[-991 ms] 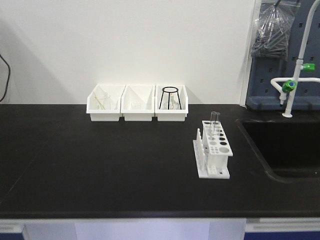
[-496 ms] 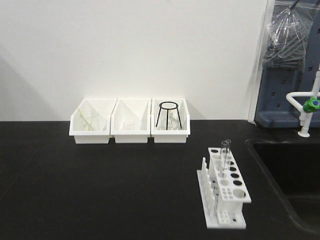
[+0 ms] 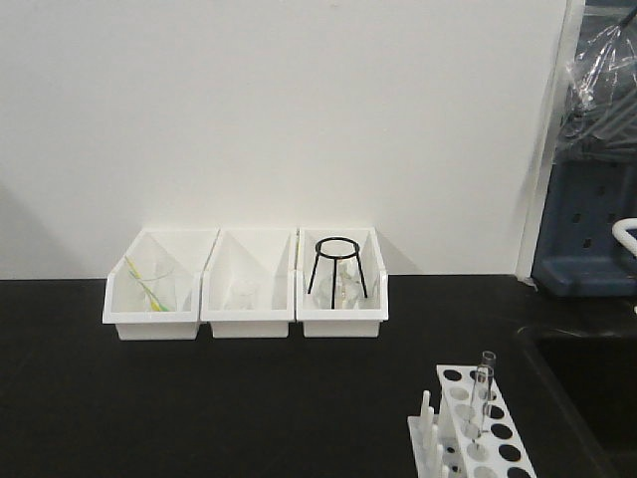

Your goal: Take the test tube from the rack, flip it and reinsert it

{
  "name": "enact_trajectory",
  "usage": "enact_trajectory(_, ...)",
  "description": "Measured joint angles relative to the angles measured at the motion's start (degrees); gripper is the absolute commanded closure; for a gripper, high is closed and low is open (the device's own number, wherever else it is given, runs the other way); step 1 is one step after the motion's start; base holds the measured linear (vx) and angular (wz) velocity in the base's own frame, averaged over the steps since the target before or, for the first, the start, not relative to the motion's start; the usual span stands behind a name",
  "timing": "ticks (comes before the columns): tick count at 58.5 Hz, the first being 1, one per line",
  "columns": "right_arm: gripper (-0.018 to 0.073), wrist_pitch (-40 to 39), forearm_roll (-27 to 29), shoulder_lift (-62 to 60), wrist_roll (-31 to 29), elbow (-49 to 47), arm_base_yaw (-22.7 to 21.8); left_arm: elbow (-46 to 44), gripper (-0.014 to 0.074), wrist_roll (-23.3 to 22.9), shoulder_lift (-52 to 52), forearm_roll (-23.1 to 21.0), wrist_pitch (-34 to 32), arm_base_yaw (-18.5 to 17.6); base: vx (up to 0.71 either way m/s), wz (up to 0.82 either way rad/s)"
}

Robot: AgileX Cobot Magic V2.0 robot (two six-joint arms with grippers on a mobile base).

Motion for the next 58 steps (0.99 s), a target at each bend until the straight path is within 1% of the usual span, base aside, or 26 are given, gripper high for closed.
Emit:
enact_trajectory(17, 0.0568, 0.0, 0.0, 0.0, 0.0, 0.0, 0.0, 0.0, 0.0603, 0.0, 0.0, 0.0, 0.0, 0.0, 0.20, -0.05)
enact_trajectory(46, 0.0568, -0.3, 0.0, 0.0, -0.2, 0.0, 0.0, 0.0, 0.0603, 0.0, 0.0, 0.0, 0.0, 0.0, 0.02, -0.01)
enact_trajectory(50, 0.0568, -3.3, 0.0, 0.0, -0.2, 0.1, 0.0, 0.0, 0.0603, 0.0, 0.0, 0.0, 0.0, 0.0, 0.00, 0.00)
enact_trajectory(56, 0.0568, -12.7, 0.5, 0.0, -0.2, -0.1, 0.0, 0.0, 0.0603, 0.0, 0.0, 0.0, 0.0, 0.0, 0.00, 0.00)
enact_trajectory(58, 0.0568, -14.0, 0.6, 0.0, -0.2, -0.7, 0.0, 0.0, 0.0603, 0.0, 0.0, 0.0, 0.0, 0.0, 0.00, 0.00)
